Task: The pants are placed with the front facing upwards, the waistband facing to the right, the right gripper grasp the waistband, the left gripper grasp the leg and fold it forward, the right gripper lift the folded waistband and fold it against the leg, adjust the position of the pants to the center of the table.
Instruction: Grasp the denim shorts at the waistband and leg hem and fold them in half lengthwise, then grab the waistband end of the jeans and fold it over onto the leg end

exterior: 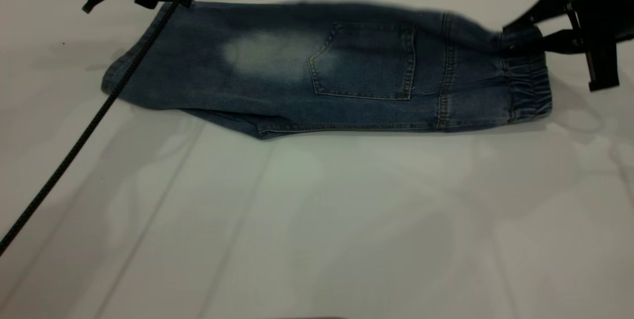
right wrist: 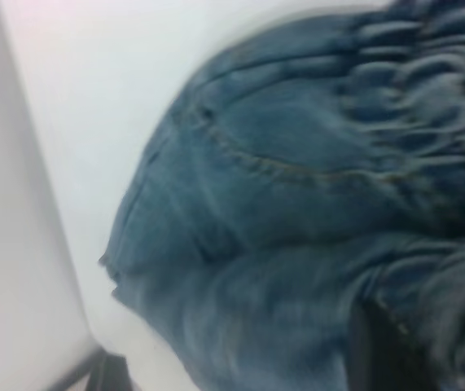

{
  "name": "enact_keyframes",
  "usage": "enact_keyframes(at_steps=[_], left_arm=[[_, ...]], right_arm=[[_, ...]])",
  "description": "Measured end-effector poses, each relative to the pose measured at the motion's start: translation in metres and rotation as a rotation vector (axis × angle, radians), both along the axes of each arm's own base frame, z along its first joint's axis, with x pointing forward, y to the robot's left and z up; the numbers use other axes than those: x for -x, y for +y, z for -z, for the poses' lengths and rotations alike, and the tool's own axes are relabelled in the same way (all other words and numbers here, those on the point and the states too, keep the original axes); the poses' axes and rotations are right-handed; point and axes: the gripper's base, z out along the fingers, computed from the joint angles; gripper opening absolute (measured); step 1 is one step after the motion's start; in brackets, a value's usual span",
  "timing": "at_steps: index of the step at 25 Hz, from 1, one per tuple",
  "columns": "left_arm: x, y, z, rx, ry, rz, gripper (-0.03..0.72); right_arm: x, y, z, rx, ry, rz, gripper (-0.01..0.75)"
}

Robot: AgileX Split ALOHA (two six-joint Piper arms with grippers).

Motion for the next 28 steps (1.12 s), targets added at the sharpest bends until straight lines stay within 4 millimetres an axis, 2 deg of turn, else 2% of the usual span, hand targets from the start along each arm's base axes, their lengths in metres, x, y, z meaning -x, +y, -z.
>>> enact_keyframes(at_steps=[2,4,8,10,15,21,24,28], left_arm=[[0.000,0.000,0.000,0.012,-0.001,-0.011,0.391],[0.000,0.000,0.000,0.028,-0.002,-0.027,0.441],[0.001,-0.002,0.000,0.037,-0.001,-0.027,0.470],[0.001,-0.005,0.000,0.040,0.000,-0.019,0.472],[0.002,-0.007,0.000,0.044,0.002,-0.015,0.473],[0.002,-0.009,0.001,0.061,0.010,0.003,0.473],[0.003,-0.013,0.001,0.069,0.014,0.016,0.473],[0.005,-0.020,0.001,0.074,0.017,0.036,0.473]], right_arm=[[-0.003,0.002,-0.004,-0.003,-0.043,-0.035,0.281],[-0.004,0.004,-0.007,-0.001,-0.087,-0.077,0.385],[-0.001,0.008,-0.009,0.008,-0.154,-0.182,0.552],[0.002,0.012,-0.011,-0.009,-0.174,-0.251,0.591],[0.018,0.023,-0.011,-0.043,-0.161,-0.474,0.578],[0.031,0.031,0.004,0.123,-0.051,-0.631,0.563],[0.030,0.032,0.010,0.220,-0.018,-0.631,0.562],[0.024,0.023,0.016,0.339,0.011,-0.537,0.562]])
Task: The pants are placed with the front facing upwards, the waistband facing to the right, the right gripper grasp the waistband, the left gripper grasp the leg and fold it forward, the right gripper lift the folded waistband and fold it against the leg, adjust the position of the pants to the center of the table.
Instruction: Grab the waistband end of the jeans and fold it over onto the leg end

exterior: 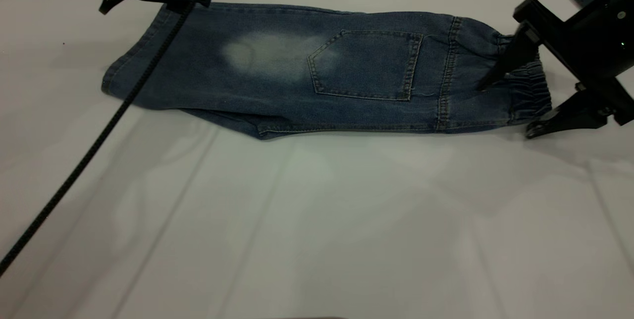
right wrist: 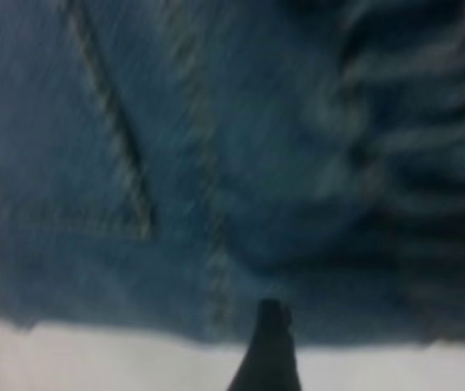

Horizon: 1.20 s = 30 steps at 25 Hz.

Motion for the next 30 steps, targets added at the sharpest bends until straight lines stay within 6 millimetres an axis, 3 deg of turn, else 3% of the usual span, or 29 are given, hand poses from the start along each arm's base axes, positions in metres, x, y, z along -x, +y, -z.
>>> enact_keyframes(at_steps=[14,21,26,30], left_arm=[[0.004,-0.013,0.001,0.042,0.020,0.061,0.473],[0.006,-0.018,0.002,0.080,0.038,0.100,0.473],[0.007,-0.023,0.002,0.112,0.054,0.136,0.473],[0.011,-0.032,0.002,0.138,0.067,0.177,0.473]], right_arm=[[-0.007,-0.007,0.002,0.063,-0.018,0.114,0.562],[-0.010,-0.004,0.002,0.016,-0.058,0.121,0.503],[-0.010,-0.002,0.011,-0.010,-0.062,0.119,0.409],[-0.012,-0.002,0.010,-0.011,-0.099,0.103,0.184]])
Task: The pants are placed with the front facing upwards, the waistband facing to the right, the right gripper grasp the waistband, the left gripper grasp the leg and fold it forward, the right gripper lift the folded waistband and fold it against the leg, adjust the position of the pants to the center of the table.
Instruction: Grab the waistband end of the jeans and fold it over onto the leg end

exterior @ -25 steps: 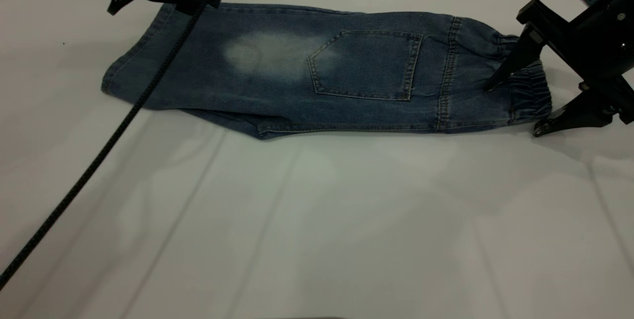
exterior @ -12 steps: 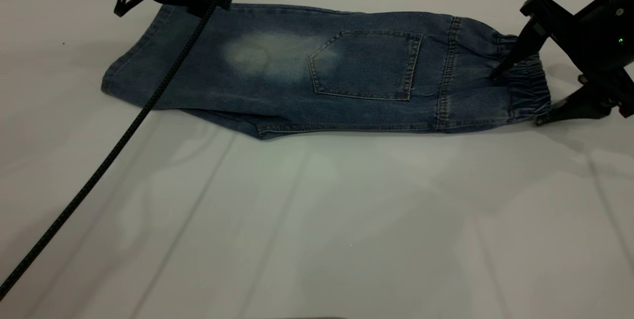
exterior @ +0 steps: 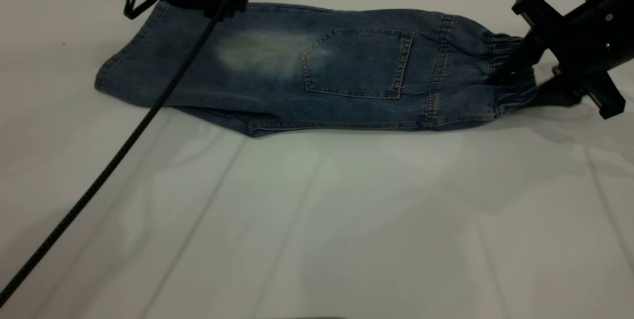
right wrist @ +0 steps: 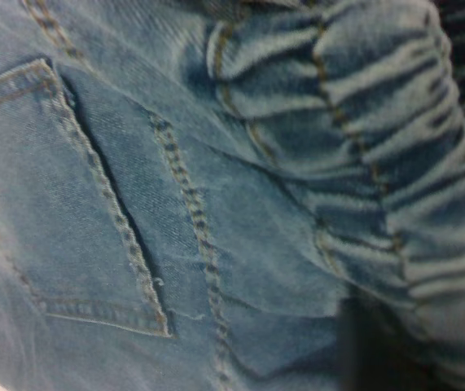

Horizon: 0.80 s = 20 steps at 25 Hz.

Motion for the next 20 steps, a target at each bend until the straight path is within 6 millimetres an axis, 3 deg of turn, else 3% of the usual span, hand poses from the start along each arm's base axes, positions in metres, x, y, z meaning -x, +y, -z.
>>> enact_keyframes(at_steps=[1,3,9,16,20], left_arm=[[0.002,-0.004,0.000,0.010,0.005,0.014,0.473],[0.005,-0.013,0.000,0.033,0.017,0.046,0.473],[0.021,-0.047,0.002,0.097,0.061,0.140,0.463],[0.046,-0.084,0.029,0.105,0.143,0.250,0.442],[0.060,-0.105,0.031,0.104,0.156,0.310,0.442]], right_arm=[[-0.001,0.000,-0.001,-0.005,-0.010,0.003,0.117],[-0.004,0.001,-0.002,-0.019,-0.044,0.012,0.064],[-0.014,0.007,-0.020,-0.151,-0.202,-0.030,0.055],[-0.029,0.018,-0.078,-0.317,-0.454,-0.180,0.055],[-0.030,0.022,-0.112,-0.356,-0.560,-0.247,0.055]])
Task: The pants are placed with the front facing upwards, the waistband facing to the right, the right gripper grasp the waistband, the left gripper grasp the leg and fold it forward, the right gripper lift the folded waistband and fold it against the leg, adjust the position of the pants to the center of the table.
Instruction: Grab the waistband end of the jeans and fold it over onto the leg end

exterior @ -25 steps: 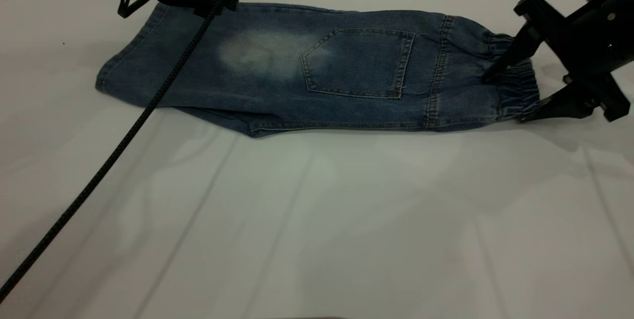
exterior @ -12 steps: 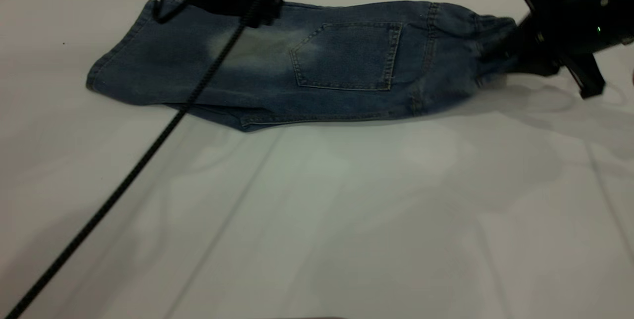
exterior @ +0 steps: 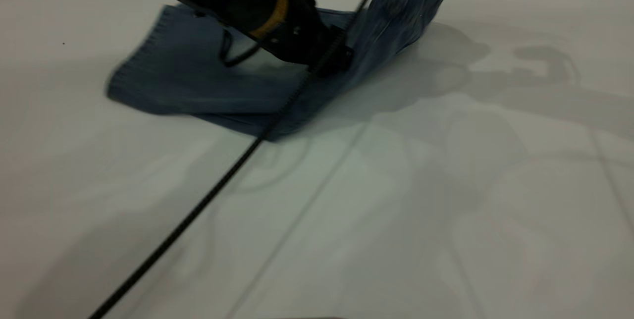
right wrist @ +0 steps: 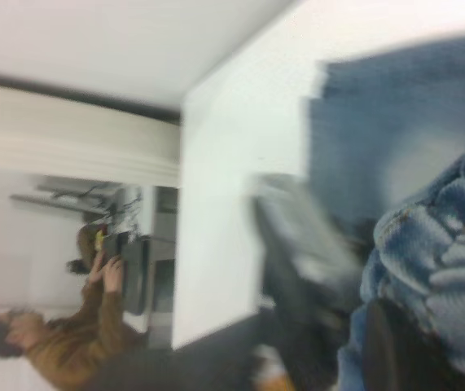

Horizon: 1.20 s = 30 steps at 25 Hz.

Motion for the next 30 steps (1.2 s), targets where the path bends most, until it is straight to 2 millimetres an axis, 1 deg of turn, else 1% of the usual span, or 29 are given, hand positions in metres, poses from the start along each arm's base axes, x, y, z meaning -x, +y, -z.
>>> enact_keyframes(at_steps=[3,5,7,9,11,12,14,18,21,22,23,25,28,30], left_arm=[[0.012,-0.017,0.000,0.001,0.001,0.045,0.442],[0.020,-0.026,0.000,0.000,0.000,0.070,0.442],[0.023,-0.031,0.000,-0.010,-0.009,0.076,0.442],[0.020,-0.028,-0.001,-0.041,-0.043,0.049,0.442],[0.011,-0.020,-0.010,-0.074,-0.100,0.000,0.442],[0.005,-0.015,-0.018,-0.086,-0.136,-0.024,0.442],[-0.007,-0.002,-0.038,-0.103,-0.203,-0.088,0.442],[-0.028,0.029,-0.082,-0.138,-0.345,-0.244,0.442],[-0.037,0.054,-0.123,-0.166,-0.465,-0.377,0.440],[-0.038,0.062,-0.140,-0.167,-0.505,-0.410,0.440],[-0.037,0.069,-0.157,-0.166,-0.545,-0.442,0.440],[-0.033,0.080,-0.190,-0.154,-0.614,-0.487,0.440],[-0.018,0.090,-0.240,-0.101,-0.710,-0.516,0.440],[-0.007,0.095,-0.268,-0.055,-0.761,-0.521,0.440]], right_arm=[[0.005,0.002,-0.021,-0.019,-0.064,-0.049,0.055],[0.009,0.003,-0.029,-0.011,-0.097,-0.084,0.055],[0.012,0.004,-0.035,0.002,-0.120,-0.114,0.055],[0.013,0.005,-0.036,0.019,-0.130,-0.133,0.055],[0.014,0.005,-0.035,0.035,-0.130,-0.151,0.055],[0.015,0.005,-0.035,0.043,-0.133,-0.159,0.055],[0.016,0.005,-0.034,0.060,-0.142,-0.181,0.055],[0.018,0.008,-0.033,0.072,-0.148,-0.202,0.055],[0.018,0.021,-0.031,0.090,-0.147,-0.211,0.055],[0.018,0.028,-0.030,0.104,-0.152,-0.218,0.055],[0.019,0.036,-0.030,0.117,-0.159,-0.223,0.055],[0.021,0.060,-0.028,0.152,-0.184,-0.234,0.055],[0.022,0.088,-0.025,0.220,-0.210,-0.203,0.055],[0.023,0.109,-0.024,0.302,-0.244,-0.198,0.055]])
